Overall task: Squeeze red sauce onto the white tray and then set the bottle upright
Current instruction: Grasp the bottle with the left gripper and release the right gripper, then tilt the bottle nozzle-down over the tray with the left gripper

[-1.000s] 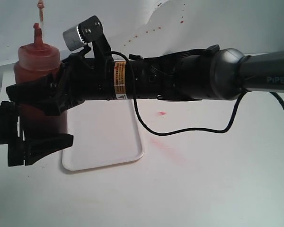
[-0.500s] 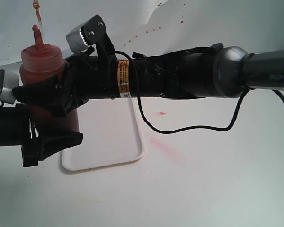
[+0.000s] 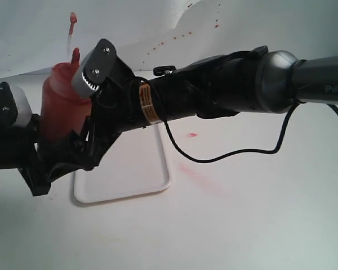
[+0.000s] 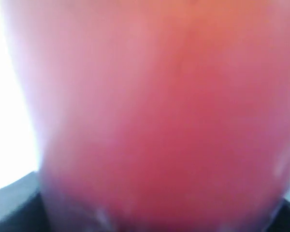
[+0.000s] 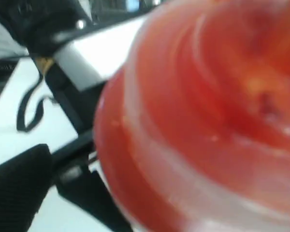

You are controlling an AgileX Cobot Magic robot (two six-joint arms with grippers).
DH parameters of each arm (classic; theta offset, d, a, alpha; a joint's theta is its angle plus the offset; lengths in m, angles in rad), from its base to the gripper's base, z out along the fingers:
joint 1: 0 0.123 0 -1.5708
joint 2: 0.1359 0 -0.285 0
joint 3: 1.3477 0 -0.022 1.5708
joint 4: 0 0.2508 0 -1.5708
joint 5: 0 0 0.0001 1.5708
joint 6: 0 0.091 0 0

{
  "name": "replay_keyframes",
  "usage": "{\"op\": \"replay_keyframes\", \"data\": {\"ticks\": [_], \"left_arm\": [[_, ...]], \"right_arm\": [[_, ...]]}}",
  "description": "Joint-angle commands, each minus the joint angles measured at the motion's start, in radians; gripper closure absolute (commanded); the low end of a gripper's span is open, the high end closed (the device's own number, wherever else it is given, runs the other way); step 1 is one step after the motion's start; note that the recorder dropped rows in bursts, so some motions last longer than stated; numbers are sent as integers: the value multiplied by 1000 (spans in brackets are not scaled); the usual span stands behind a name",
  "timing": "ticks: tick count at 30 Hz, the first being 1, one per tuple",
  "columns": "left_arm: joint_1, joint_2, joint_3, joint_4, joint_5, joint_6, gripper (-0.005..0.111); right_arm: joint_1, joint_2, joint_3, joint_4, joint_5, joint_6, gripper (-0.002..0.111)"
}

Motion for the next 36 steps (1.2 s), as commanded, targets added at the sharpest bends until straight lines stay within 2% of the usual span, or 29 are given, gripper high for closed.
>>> {"op": "replay_keyframes", "data": {"ticks": [1, 5, 8, 13, 16, 20, 27, 33, 36], "left_arm": [[-3, -90, -3, -52, 98, 24, 107], [-3, -178, -3, -52, 108, 72, 107], [-3, -236, -3, -70, 159, 113, 107], [-3, -286, -7, -226, 206, 291, 107], [-18, -286, -39, -238, 227, 356, 107], [-101, -288, -106, -230, 438, 382, 107], [-285, -288, -219, -203, 858, 643, 107], [-374, -288, -258, -80, 1047, 874, 107], [-412, -286, -258, 10, 1086, 931, 107]], "right_arm": [[9, -33, -5, -195, 84, 90, 3], [-10, -61, 11, -195, 245, 125, 3], [-54, -70, 11, -195, 255, 125, 3], [-159, -70, 26, -195, 74, 182, 3], [-220, -70, 49, -195, -87, 187, 3], [-295, -68, 59, -195, -137, 203, 3], [-423, -68, 59, -195, -278, 289, 3], [-479, -68, 59, -195, -384, 286, 3], [-479, -68, 59, -195, -387, 284, 3]]}}
